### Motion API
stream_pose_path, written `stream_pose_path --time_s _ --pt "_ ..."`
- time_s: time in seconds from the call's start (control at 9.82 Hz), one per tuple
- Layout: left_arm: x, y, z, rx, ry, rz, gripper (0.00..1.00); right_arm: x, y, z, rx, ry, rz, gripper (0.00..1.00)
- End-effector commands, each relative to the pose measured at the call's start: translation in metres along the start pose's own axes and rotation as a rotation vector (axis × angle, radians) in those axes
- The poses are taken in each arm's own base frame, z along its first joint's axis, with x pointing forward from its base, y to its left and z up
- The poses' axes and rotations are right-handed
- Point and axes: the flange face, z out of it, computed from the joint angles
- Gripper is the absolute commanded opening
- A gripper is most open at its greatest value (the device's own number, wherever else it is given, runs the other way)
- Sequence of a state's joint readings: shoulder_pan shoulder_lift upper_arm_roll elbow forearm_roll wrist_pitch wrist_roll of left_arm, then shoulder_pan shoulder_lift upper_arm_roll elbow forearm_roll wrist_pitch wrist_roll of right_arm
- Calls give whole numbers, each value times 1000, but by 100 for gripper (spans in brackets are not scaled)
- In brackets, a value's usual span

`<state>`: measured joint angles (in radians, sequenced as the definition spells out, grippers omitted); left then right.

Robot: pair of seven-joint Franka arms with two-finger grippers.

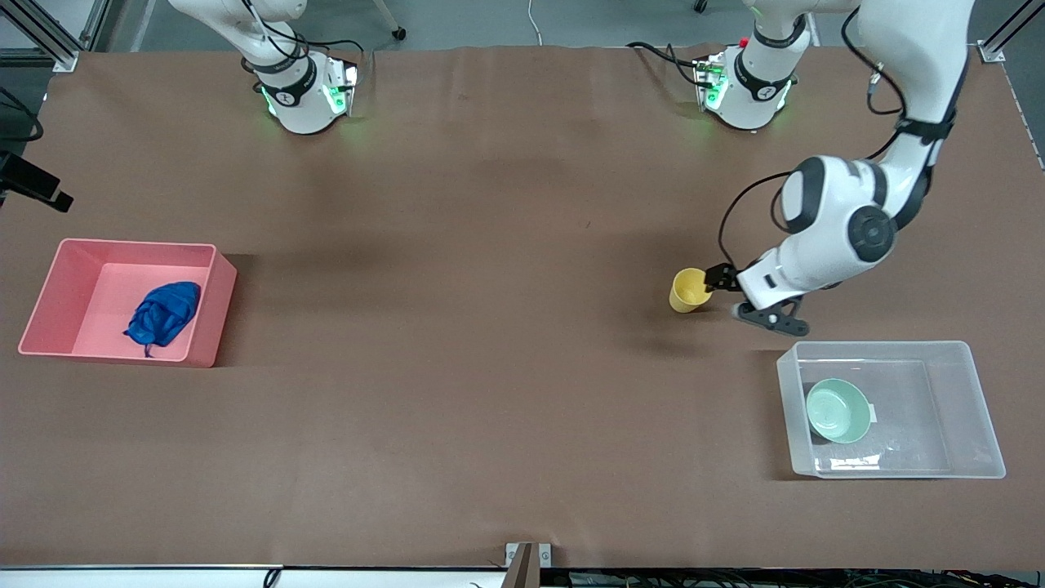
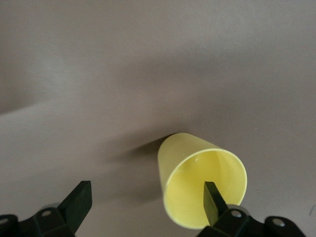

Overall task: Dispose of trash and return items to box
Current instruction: 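Lower the left gripper onto the yellow cup and grasp it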

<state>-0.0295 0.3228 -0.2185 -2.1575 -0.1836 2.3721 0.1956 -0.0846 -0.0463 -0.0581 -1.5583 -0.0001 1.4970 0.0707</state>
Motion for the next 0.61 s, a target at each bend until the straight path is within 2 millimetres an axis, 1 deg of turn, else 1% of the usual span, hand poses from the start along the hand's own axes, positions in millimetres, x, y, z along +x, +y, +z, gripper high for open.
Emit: stream_pose_path --time_s 0.0,0.1,0.2,0.31,0.51 --pt "-3 1 33 -4 -44 11 46 5 -5 -28 6 48 -22 100" --pt "-3 0 41 -9 -56 10 11 4 -13 -29 6 48 -37 100" --pt "-1 1 42 -9 -51 16 2 3 -26 -28 2 46 -61 100" --pt "1 2 41 -8 -40 26 0 2 -27 -27 -3 42 -66 100" --pt "2 4 44 -10 -36 37 0 3 -20 -28 -24 46 -105 100"
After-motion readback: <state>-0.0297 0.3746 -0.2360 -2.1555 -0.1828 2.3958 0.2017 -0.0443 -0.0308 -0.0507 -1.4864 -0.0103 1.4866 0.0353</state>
